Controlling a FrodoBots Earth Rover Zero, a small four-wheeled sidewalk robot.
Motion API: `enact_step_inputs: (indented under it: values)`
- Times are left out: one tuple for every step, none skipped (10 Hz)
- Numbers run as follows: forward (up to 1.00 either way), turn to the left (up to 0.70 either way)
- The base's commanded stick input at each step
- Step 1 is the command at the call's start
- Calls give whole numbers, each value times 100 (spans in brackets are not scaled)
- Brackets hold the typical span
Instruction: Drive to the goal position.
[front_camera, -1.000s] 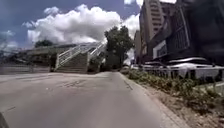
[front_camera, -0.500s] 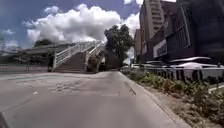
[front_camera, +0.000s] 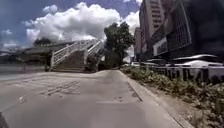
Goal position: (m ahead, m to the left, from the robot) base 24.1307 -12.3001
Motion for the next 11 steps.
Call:
enact_step_inputs:
  values:
    - [70,0]
    - [70,0]
    - [70,0]
    - [70,0]
    - [70,0]
    - [70,0]
    - [70,0]
    - [70,0]
    - [70,0]
    - [70,0]
    - [70,0]
